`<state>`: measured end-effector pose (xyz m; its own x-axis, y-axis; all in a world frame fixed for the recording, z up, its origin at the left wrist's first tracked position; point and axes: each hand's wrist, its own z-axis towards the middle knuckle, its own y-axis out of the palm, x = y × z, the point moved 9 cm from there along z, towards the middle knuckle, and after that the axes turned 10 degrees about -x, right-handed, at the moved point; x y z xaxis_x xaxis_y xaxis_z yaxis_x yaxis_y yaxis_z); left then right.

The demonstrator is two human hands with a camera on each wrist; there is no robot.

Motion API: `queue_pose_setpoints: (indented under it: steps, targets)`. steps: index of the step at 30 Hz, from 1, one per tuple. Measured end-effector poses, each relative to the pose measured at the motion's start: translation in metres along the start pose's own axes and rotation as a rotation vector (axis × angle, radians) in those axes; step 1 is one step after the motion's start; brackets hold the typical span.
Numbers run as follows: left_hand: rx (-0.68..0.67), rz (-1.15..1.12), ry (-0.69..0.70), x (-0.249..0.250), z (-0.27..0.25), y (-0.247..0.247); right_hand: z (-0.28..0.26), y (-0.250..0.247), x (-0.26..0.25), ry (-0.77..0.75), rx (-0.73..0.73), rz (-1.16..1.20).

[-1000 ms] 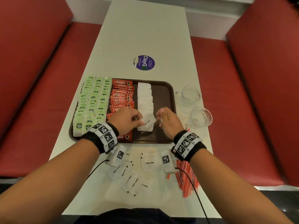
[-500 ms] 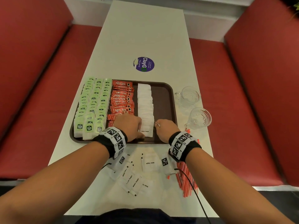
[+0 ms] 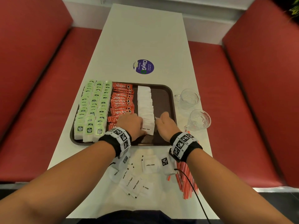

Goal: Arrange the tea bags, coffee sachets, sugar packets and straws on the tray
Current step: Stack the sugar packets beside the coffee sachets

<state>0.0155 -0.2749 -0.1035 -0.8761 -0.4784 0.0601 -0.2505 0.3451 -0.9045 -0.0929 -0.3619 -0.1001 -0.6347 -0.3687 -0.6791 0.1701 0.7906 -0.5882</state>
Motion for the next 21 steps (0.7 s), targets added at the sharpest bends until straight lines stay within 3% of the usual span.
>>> queue_pose_setpoints:
  steps: [5,10,16,21]
  targets:
    - [0.067,-0.211,0.115,-0.004,-0.005,-0.017,-0.003,-0.004,-0.014,-0.097,-0.016,0.037]
    - [0.081,-0.492,0.247,-0.009,-0.014,-0.029,-0.007,-0.013,-0.026,-0.238,0.086,0.060]
    - [0.099,-0.630,0.209,-0.019,-0.018,-0.027,-0.007,-0.007,-0.010,-0.186,0.088,0.065]
    - [0.000,-0.498,0.133,-0.012,-0.010,-0.010,-0.004,0.003,0.005,-0.043,0.031,-0.118]
